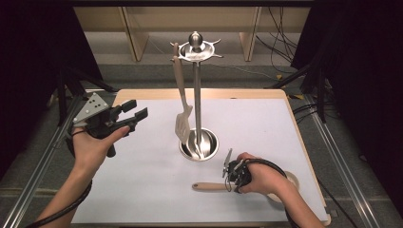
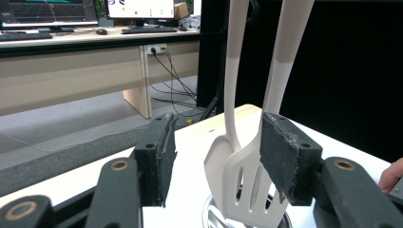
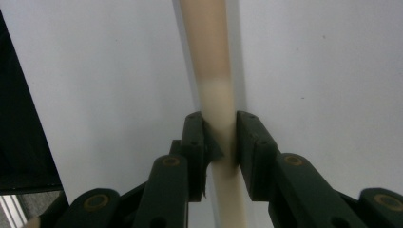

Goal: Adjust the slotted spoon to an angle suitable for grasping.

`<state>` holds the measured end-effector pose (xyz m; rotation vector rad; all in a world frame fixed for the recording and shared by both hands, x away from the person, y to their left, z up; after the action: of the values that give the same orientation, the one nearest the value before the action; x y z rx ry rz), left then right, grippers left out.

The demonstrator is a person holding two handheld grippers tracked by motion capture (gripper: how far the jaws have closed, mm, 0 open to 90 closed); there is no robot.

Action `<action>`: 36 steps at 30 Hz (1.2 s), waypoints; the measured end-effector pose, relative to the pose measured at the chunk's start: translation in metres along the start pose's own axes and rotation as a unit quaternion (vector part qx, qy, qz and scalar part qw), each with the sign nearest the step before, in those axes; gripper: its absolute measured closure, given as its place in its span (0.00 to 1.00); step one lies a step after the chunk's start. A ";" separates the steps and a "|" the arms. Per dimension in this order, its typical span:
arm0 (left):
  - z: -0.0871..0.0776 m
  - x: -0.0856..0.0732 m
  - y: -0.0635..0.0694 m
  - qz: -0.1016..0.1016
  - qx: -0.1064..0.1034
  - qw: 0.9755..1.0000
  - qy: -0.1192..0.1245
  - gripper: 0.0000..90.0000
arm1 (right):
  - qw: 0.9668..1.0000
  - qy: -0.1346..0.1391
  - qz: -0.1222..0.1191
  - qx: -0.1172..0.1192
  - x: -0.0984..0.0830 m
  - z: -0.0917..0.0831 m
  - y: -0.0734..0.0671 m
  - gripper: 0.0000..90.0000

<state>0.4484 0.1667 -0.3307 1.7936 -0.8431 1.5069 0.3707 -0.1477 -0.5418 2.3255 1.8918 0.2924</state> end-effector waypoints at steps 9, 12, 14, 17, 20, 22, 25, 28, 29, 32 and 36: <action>-0.001 -0.004 0.007 0.001 -0.005 1.000 -0.007 0.51 | 0.999 0.027 0.027 -0.029 -0.002 -0.005 -0.001 0.87; 0.000 -0.005 0.007 0.003 -0.005 1.000 -0.009 0.51 | 0.996 0.055 0.065 -0.032 -0.003 -0.012 -0.002 0.87; 0.001 -0.007 0.009 0.003 -0.007 1.000 -0.010 0.51 | 0.993 0.073 0.082 -0.036 -0.005 -0.017 -0.001 0.87; 0.005 -0.009 0.014 0.004 -0.014 1.000 -0.014 0.51 | 0.987 0.105 0.113 -0.052 -0.008 -0.022 0.004 0.87; 0.009 -0.012 0.021 0.002 -0.025 1.000 -0.019 0.50 | 0.977 0.139 0.147 -0.064 -0.009 -0.028 0.008 0.87; 0.013 -0.014 0.027 -0.002 -0.037 0.999 -0.020 0.50 | 0.966 0.172 0.178 -0.070 -0.007 -0.035 0.011 0.87; 0.021 -0.015 0.039 -0.014 -0.058 0.998 -0.020 0.48 | 0.950 0.218 0.204 -0.088 -0.003 -0.045 0.017 0.87; 0.030 -0.016 0.052 -0.022 -0.079 0.996 -0.021 0.46 | 0.934 0.252 0.233 -0.094 0.002 -0.056 0.019 0.87; 0.035 -0.018 0.059 -0.026 -0.088 0.995 -0.024 0.45 | 0.933 0.263 0.227 -0.099 0.002 -0.059 0.021 0.87; 0.046 -0.022 0.073 -0.029 -0.111 0.993 -0.034 0.43 | 0.915 0.294 0.251 -0.117 0.009 -0.068 0.025 0.87; 0.058 -0.026 0.087 -0.030 -0.132 0.990 -0.043 0.43 | 0.903 0.314 0.263 -0.128 0.015 -0.076 0.027 0.87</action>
<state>0.4084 0.0709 -0.3585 1.6807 -0.9735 1.2239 0.3816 -0.1406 -0.4613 2.6951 1.2188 1.3990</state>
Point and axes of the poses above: each handheld gripper's, and its own axes: z roughly forward along the jaws, x roughly out of its top, y roughly to its right, the point moved 9 cm from there along z, roughly forward along the jaws, and after that the axes turned 14 degrees about -x, right-handed, at the moved point
